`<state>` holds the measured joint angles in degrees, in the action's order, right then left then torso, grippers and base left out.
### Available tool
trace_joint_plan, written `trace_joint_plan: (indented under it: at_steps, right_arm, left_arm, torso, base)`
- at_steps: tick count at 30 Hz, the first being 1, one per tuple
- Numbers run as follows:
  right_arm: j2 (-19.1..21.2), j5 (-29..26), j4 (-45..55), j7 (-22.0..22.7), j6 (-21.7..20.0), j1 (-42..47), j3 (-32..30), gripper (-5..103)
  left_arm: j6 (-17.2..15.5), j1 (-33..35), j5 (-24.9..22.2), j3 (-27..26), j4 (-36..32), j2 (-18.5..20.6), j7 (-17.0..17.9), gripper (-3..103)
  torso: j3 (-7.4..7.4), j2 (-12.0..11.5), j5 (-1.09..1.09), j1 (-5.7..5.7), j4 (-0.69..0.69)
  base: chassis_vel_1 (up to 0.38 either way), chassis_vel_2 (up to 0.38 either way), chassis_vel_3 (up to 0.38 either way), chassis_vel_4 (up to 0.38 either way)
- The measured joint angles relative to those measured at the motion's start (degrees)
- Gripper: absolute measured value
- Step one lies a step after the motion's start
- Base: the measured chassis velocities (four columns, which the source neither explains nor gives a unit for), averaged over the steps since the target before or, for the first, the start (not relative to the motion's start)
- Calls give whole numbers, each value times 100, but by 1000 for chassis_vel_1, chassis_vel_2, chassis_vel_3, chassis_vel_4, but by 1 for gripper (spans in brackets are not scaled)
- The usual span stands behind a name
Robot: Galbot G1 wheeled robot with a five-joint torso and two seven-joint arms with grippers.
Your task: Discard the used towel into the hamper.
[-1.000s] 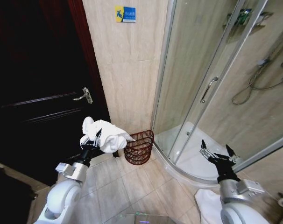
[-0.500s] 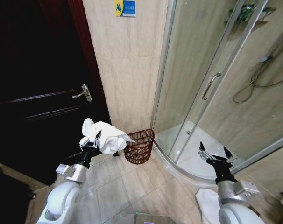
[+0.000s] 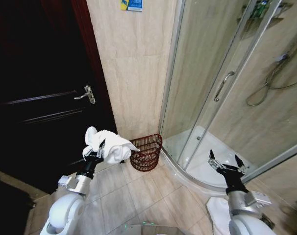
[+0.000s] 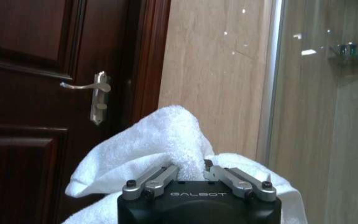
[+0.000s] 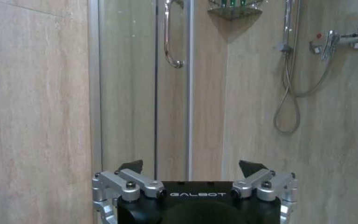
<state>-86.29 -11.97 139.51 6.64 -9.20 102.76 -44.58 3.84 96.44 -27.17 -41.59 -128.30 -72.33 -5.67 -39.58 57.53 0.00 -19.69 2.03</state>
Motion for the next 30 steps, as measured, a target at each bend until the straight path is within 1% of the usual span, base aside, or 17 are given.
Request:
trace_joint_plan:
  at_steps: [5,8,16,30]
  right_arm:
    - [-11,0,0,1,2,3,10,100]
    - [-36,5,30,7,2,47,22,100]
    - [-41,12,107,19,3,114,-21,100]
    - [-74,83,129,50,-15,155,-23,100]
  left_arm:
    - [34,12,1,-3,5,-11,-4,9]
    - [70,25,1,-13,16,-31,-8,9]
    - [132,19,-4,-26,96,-37,-39,9]
    - [268,75,68,-34,170,-33,-107,9]
  torso:
    - [55,-101,0,46,0]
    - [117,-216,0,98,0]
    - [223,-399,0,176,0]
    - [439,-792,0,353,0]
  base:
    - [0,0,0,0]
    - [0,0,0,0]
    - [0,0,0,0]
    - [0,0,0,0]
